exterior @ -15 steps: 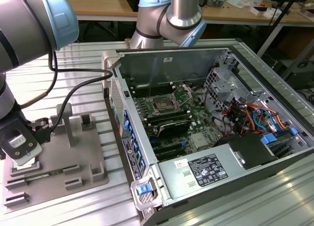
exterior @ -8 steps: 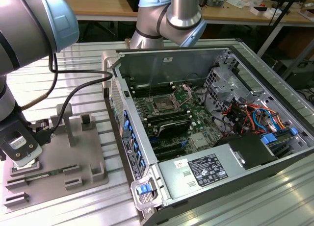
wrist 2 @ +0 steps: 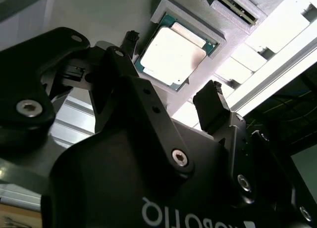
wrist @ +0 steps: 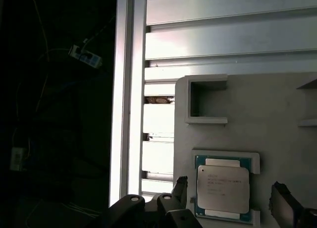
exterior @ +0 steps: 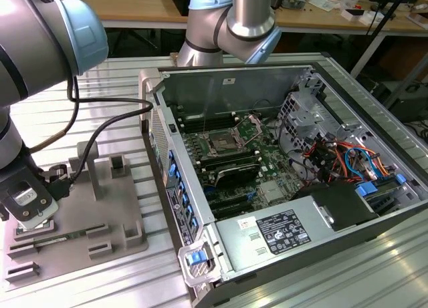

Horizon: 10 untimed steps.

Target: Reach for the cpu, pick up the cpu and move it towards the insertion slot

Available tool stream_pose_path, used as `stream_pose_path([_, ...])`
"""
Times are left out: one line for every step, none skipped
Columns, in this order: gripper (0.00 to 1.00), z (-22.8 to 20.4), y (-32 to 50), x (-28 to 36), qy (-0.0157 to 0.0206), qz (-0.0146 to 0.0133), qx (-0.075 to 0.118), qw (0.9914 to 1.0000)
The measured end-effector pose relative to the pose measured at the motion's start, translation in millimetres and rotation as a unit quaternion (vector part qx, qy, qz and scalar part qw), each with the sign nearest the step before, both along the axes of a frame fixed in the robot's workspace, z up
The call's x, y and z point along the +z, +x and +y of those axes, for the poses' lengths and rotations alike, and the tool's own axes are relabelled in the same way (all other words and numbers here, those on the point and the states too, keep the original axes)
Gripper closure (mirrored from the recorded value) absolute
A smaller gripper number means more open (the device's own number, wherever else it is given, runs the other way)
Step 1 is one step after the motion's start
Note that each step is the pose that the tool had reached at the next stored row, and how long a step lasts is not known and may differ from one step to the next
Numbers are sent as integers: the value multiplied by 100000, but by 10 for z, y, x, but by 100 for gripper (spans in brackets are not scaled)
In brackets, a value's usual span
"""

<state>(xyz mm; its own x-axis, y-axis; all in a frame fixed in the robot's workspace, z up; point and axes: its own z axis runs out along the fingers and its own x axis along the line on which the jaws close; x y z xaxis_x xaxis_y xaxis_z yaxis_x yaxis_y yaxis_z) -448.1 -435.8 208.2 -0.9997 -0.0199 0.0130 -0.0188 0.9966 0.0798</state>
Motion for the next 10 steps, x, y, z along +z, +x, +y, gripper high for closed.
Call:
stream_pose_path([26,-1,-1,-9,-4,16,-8,100000])
stream_pose_path([26,-1,-2,-18,-4,24,-14,100000])
stream_pose_path([26,-2,-2,-29,-4,46,-14,100000])
stream_pose_path([26,-3,-3,-33,-7,55,-11,100000])
stream_pose_path([26,-4,-2,-33,-13,66,-9,100000])
stream_pose_path([26,-3,-2,-39,-4,53,-9,100000])
stream_pose_path([26,-3,-2,-42,-5,55,-8,100000])
stream_pose_path([26,-4,-2,-42,-5,53,-8,100000])
stream_pose_path([26,-3,-2,-43,-3,53,-8,100000])
stream_pose_path([26,-3,-2,-45,0,48,-7,100000])
